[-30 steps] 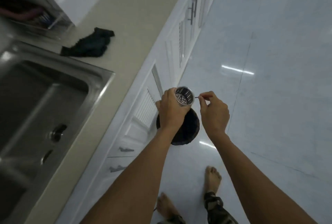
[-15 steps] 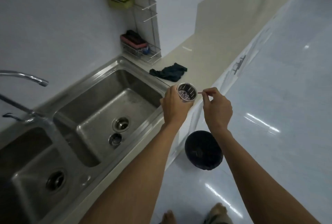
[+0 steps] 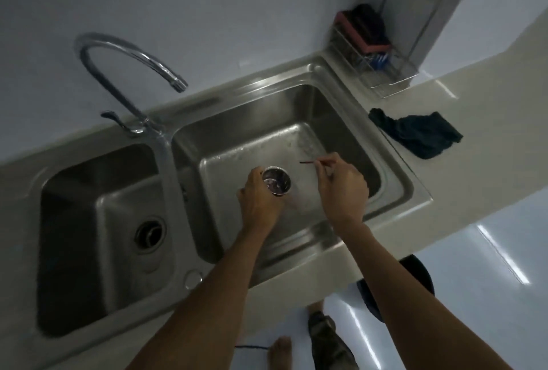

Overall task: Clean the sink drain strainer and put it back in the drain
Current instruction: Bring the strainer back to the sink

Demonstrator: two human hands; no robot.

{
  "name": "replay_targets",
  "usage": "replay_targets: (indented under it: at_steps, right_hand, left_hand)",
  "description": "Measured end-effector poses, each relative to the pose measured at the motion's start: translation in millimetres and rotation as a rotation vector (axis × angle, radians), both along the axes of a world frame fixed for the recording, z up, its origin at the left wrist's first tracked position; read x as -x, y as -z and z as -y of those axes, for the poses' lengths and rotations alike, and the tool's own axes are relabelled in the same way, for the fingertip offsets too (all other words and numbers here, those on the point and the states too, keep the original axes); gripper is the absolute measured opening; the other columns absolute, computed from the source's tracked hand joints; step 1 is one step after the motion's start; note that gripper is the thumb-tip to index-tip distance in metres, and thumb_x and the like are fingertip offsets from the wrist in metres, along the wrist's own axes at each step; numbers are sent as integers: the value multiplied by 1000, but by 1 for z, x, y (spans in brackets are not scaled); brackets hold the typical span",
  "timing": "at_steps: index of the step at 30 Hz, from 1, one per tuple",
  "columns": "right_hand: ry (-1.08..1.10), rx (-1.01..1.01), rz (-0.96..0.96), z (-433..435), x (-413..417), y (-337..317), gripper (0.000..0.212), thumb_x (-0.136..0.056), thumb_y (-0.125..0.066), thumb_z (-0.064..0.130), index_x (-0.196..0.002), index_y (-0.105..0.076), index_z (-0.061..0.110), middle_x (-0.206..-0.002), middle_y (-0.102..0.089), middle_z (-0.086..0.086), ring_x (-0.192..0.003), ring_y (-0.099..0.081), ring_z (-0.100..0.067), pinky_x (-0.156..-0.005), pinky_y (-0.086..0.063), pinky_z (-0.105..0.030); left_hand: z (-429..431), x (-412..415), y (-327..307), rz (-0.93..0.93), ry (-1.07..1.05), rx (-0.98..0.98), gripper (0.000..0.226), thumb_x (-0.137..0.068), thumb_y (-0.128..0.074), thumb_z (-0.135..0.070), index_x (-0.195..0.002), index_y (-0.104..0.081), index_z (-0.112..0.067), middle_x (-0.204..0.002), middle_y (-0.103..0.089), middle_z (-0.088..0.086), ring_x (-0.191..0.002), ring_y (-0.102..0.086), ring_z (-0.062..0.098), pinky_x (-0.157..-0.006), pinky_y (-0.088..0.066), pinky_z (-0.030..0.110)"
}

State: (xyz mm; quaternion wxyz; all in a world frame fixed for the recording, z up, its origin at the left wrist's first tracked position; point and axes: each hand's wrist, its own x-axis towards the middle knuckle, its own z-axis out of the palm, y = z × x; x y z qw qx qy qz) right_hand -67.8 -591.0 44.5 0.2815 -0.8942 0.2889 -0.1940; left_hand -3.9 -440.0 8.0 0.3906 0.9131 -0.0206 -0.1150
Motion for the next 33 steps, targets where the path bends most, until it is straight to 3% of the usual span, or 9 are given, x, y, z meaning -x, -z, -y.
replay_targets:
  at_steps: [2,5,8,11,15,20,24,28,33]
  right_hand:
    - [-34,2,-23,5,-22,23,16,-99,-60,39,-102,-68,26,-81,-69,7,-65,-56,-5,-53,-37,-12]
    - [-66,-14,-49,19,-51,53,13,-97,-63,37,-103,-69,26,-83,-69,10,-66,-53,-1,-56,-26,-6]
    - [-121,-5,-80,32,-71,77,11,-97,-63,35,-104,-68,27,-88,-71,12,-68,-59,-3,-55,-33,-8]
    - [-183,-31,-119,37,-86,90,12,-98,-62,36,-106,-66,29,-92,-72,11,-73,-67,-10,-59,-54,-28]
    - [-217,-48,-158,38,-99,103,12,-99,-59,38,-107,-64,30,-91,-71,10,-75,-68,-15,-63,-58,-39]
    - [-231,-28,-166,38,-107,109,9,-98,-61,37,-104,-64,31,-88,-71,9,-71,-67,-13,-58,-57,-36]
    - [-240,-7,-153,37,-107,110,8,-96,-64,34,-101,-66,28,-86,-71,9,-67,-64,-12,-53,-45,-25]
    - [-250,-17,-145,35,-108,111,7,-96,-65,31,-100,-67,26,-87,-73,9,-68,-65,-12,-54,-49,-26]
    - [-241,1,-140,30,-109,113,5,-95,-67,30,-98,-66,27,-87,-73,9,-67,-65,-13,-54,-42,-23]
  left_hand:
    - [6,-19,29,-44,-4,-34,81,-64,-91,-39,-130,-47,-24,-134,-59,-1,-118,-56,27,-109,-39,42]
    - [18,-48,71,-154,16,-98,81,-69,-89,-37,-136,-45,-25,-144,-46,0,-125,-49,33,-103,-42,45]
    - [28,-70,102,-263,41,-191,83,-71,-89,-39,-139,-45,-22,-146,-45,4,-130,-47,35,-106,-38,45]
    - [32,-73,117,-300,67,-242,92,-74,-88,-40,-149,-39,-17,-151,-48,7,-138,-46,31,-119,-27,49]
    - [30,-63,122,-339,68,-201,101,-72,-91,-30,-153,-31,-16,-157,-43,8,-143,-43,32,-122,-23,52]
    - [34,-55,121,-301,143,-210,95,-67,-94,-31,-142,-38,-13,-151,-46,10,-136,-47,34,-116,-27,50]
    - [38,-54,117,-300,196,-251,103,-63,-96,-33,-146,-37,-14,-154,-39,12,-140,-41,34,-118,-31,54]
    - [38,-55,118,-302,196,-269,106,-62,-96,-35,-148,-38,-13,-155,-36,12,-142,-39,33,-117,-32,53]
    - [36,-57,120,-300,204,-275,108,-63,-96,-44,-149,-37,-15,-157,-36,11,-143,-38,33,-118,-31,56]
